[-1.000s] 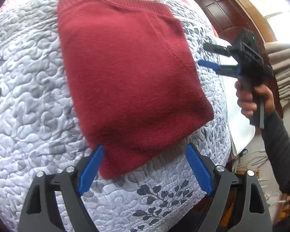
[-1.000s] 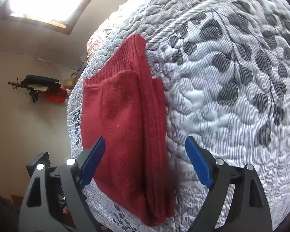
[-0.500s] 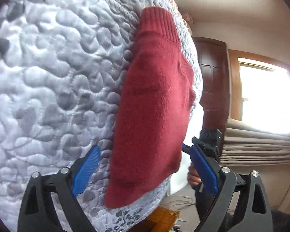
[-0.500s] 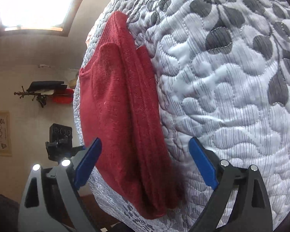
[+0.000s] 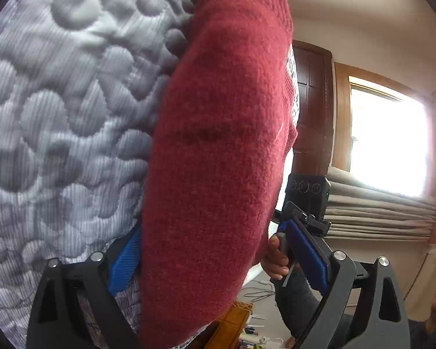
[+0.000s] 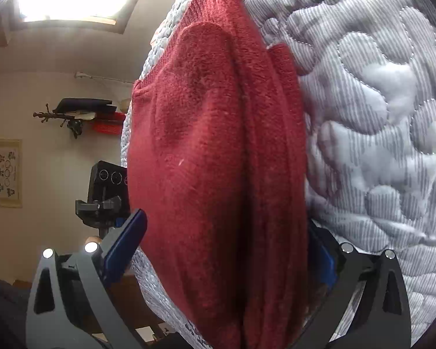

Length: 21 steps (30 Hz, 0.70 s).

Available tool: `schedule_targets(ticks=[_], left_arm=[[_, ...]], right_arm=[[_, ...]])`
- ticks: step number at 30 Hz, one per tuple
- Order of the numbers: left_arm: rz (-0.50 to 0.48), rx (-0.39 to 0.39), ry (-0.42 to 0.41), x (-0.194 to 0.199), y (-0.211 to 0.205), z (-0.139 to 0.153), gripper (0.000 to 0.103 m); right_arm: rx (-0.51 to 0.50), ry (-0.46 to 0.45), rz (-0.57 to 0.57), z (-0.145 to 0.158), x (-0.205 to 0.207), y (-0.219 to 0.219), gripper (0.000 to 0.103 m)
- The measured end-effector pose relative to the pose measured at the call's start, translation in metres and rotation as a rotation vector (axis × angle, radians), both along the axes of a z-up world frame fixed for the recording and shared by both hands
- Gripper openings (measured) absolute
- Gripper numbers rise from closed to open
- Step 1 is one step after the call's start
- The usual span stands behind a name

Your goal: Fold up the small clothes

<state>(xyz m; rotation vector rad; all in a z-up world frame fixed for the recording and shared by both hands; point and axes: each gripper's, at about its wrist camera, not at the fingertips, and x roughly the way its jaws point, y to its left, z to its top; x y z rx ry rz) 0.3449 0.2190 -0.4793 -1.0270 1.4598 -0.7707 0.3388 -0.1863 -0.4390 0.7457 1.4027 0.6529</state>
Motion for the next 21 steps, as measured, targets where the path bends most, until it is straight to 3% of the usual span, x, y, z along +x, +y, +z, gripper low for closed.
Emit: schedule_targets(ticks=[1,3,4,5,6,8,12,17,21], left_arm=[[-0.007,0.020,-0.012,0.001,-0.001,0.002,0.091],[-0.016,0.086,-0.011,0.002,-0.004,0.003,0.068],[-0.008,0.100,0.006,0.001,-0.004,0.001,0.065],[0.003,0.097,0.019,0.002,-0.004,0.000,0.064],[0.005,0.103,0.020,0.002,-0.004,0.002,0.061],[0.002,0.119,0.015,0.000,-0.005,0.005,0.056],[-0.009,0.156,0.005,-0.003,-0.009,0.022,0.043],[-0.018,0.192,-0.057,-0.006,-0.010,0.061,0.042],[0.001,0.224,-0.102,-0.025,0.019,0.094,0.041]], right_arm=[[0.000,-0.005,0.006,0.002,0.001,0.004,0.099],[-0.016,-0.011,0.009,0.003,0.003,0.008,0.094],[-0.020,-0.015,0.011,0.004,0.002,0.010,0.088],[-0.032,-0.016,0.010,0.005,0.001,0.010,0.066],[-0.048,-0.012,0.000,0.006,0.001,0.010,0.053],[-0.047,-0.012,-0.018,0.009,-0.002,0.008,0.045],[-0.104,-0.076,-0.012,0.033,-0.009,0.020,0.040],[-0.121,-0.139,0.009,0.065,-0.018,0.048,0.039],[-0.090,-0.162,0.043,0.084,-0.028,0.084,0.038]])
